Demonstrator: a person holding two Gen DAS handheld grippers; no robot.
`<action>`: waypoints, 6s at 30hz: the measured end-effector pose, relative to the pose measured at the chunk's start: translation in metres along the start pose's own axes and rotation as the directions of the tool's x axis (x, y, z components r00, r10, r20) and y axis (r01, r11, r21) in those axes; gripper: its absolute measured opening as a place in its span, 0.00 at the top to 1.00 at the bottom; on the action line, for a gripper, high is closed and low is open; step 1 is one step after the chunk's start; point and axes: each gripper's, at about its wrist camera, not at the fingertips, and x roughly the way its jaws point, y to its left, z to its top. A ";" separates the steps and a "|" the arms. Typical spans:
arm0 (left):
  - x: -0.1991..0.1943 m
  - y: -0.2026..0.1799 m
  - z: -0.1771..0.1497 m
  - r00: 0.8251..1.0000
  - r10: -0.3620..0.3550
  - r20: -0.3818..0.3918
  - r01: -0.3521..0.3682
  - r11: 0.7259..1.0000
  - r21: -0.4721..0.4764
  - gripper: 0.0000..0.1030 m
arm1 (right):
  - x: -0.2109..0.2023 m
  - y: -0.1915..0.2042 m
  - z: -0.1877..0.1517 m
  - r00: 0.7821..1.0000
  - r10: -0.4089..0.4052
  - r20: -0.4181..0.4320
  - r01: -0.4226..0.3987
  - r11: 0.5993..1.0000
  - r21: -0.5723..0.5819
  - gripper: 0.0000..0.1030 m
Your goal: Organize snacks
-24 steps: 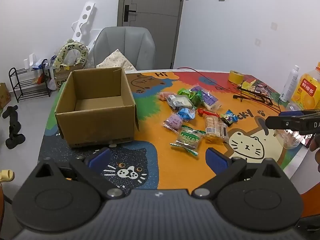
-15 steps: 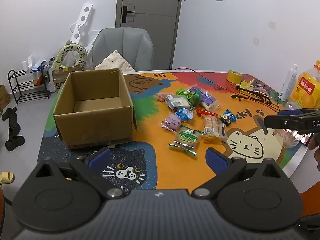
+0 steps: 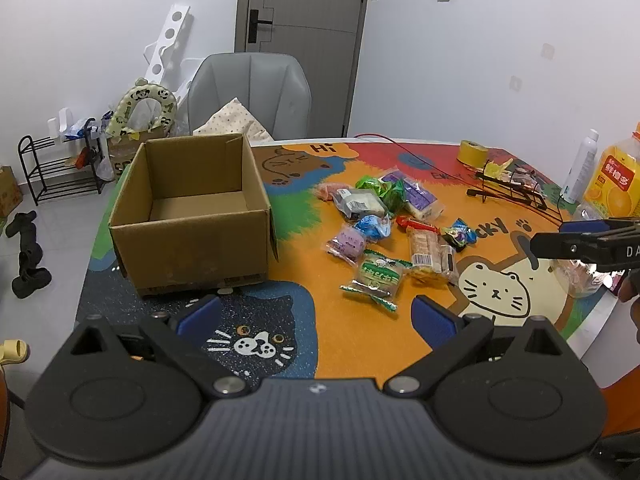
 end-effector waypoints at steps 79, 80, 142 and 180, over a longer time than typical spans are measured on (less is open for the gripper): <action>0.031 -0.013 0.013 1.000 0.008 0.010 -0.008 1.000 0.006 0.02 | 0.030 -0.017 -0.002 0.999 -0.037 -0.001 0.037 0.999 0.030 0.00; 0.033 -0.014 0.013 1.000 0.006 0.010 -0.006 1.000 0.003 0.02 | 0.031 -0.019 -0.002 1.000 -0.030 -0.003 0.030 0.999 0.039 0.00; 0.165 -0.067 -0.008 0.997 -0.033 -0.066 0.036 0.999 0.040 0.54 | 0.125 -0.069 -0.026 0.987 -0.102 -0.126 0.122 0.979 0.165 0.60; 0.075 -0.010 0.043 0.975 0.042 0.216 -0.029 0.998 -0.063 0.54 | 0.101 0.002 0.028 0.995 -0.042 0.089 0.041 0.999 0.016 0.82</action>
